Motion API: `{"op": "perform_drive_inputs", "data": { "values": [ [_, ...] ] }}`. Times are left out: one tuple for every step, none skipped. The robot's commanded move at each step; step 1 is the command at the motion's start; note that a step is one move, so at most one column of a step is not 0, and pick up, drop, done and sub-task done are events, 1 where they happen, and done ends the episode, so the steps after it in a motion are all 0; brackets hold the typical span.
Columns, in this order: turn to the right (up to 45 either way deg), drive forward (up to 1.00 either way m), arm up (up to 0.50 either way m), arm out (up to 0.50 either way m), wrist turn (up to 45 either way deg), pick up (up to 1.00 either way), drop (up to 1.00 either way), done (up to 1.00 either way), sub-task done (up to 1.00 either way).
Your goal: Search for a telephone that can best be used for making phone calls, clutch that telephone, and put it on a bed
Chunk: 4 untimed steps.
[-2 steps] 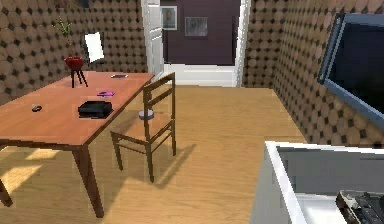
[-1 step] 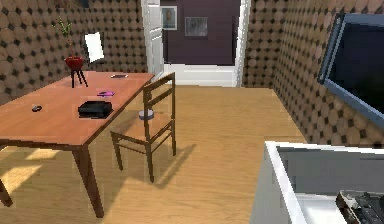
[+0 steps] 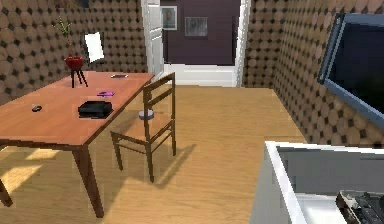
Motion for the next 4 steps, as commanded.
{"op": "perform_drive_inputs", "data": {
  "values": [
    [0.0,0.00,-0.16,0.00,0.0,0.00,0.00,0.00,0.00],
    [0.0,0.00,-0.32,0.00,0.0,0.00,0.00,0.00,0.00],
    [0.0,0.00,0.00,0.00,0.0,0.00,1.00,0.00,0.00],
    [0.0,0.00,0.10,0.00,0.0,0.00,0.00,0.00,0.00]
  ]
}}
